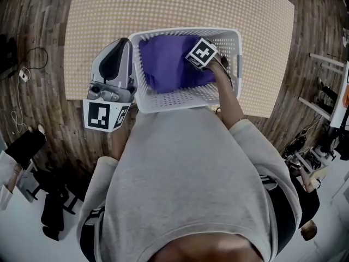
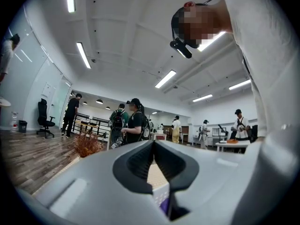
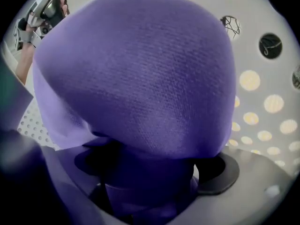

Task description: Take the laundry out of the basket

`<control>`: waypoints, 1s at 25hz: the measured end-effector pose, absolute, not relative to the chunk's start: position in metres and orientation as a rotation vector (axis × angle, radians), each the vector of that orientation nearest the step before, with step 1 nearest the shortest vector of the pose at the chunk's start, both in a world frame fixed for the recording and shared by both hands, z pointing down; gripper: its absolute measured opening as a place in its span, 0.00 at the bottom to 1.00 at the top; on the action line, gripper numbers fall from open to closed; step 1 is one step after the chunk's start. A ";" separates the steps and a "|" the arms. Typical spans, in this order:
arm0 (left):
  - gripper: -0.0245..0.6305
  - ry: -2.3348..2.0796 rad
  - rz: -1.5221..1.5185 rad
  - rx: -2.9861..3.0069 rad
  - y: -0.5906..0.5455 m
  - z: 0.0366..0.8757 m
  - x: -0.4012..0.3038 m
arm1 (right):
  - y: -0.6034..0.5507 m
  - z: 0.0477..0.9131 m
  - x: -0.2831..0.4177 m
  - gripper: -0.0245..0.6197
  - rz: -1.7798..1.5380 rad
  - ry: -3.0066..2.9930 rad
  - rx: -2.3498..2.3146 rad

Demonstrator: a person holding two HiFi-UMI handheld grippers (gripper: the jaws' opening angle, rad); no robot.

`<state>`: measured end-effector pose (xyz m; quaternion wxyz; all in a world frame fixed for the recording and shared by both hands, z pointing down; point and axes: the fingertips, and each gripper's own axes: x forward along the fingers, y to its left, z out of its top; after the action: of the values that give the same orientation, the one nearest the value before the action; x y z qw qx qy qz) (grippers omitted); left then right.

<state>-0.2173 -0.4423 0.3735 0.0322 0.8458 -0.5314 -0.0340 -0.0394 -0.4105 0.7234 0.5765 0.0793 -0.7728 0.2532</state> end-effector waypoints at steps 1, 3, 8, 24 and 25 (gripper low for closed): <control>0.05 -1.636 -0.106 2.605 -0.442 0.373 -0.216 | -0.410 0.723 -0.039 0.91 0.592 -1.811 0.187; 0.05 -1.635 -0.108 2.605 -0.441 0.372 -0.214 | -0.408 0.721 -0.039 0.89 0.594 -1.814 0.179; 0.05 -1.658 -0.117 2.596 -0.439 0.371 -0.218 | -0.387 0.716 -0.049 0.56 0.721 -1.832 0.064; 0.05 -1.713 -0.164 2.578 -0.432 0.363 -0.225 | -0.371 0.652 -0.077 0.39 1.019 -2.107 -0.090; 0.05 -1.710 -0.166 2.580 -0.431 0.362 -0.224 | -0.369 0.645 -0.079 0.39 1.052 -2.145 -0.093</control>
<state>-0.2238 -0.4311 0.3624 0.0209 0.8321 -0.5516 -0.0536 -0.0794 -0.3694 0.6448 0.3666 -0.0360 -0.8347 0.4092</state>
